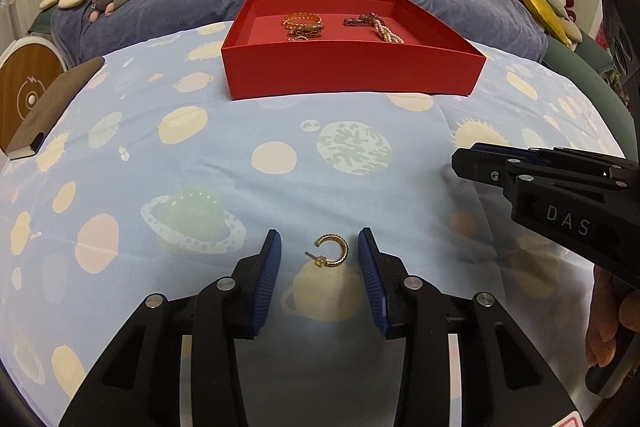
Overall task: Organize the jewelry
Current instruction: 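Grasp the other gold hoop earring with the left tool while the right tool holds its earring, then carry both earrings into the red box and open both tools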
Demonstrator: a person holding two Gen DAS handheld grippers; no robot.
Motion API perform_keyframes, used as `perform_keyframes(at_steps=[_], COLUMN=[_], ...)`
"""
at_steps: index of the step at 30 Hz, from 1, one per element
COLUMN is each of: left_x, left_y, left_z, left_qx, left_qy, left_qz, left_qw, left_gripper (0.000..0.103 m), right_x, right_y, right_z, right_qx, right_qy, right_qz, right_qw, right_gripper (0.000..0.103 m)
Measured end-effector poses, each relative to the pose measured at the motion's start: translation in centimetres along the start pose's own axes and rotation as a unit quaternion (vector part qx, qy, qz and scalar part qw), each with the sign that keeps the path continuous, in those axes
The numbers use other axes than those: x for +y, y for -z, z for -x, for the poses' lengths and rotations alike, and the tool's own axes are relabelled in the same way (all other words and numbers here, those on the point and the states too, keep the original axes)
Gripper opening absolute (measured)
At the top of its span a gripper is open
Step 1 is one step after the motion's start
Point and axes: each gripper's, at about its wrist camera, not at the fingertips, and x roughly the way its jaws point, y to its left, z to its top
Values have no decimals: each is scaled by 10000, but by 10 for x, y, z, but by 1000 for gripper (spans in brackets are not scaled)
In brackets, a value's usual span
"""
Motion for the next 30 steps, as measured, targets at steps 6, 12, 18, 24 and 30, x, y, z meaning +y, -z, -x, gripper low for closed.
perform_keyframes(at_steps=[6, 12, 18, 24, 30], left_x=[-2, -1, 4, 8, 8], left_y=[-1, -2, -6, -28, -58], left_z=[-1, 0, 1, 17, 32], left_qx=[4, 30, 74, -184, -482], left_qy=[40, 117, 236, 296, 346], left_qz=[-44, -2, 192, 366, 509], left_qw=[10000, 9999, 9995, 9987, 9969], left_gripper=[18, 18, 18, 18, 18], right_x=[-1, -2, -4, -8, -14], right_y=[-2, -2, -4, -10, -22], right_z=[3, 5, 10, 22, 36], right_qx=[-19, -31, -76, -208, -363], right_qy=[-54, -79, -111, -153, -209], right_qz=[-38, -78, -93, -119, -164], right_qw=[10000, 9999, 9999, 9996, 9990], right_gripper=[16, 16, 16, 16, 16])
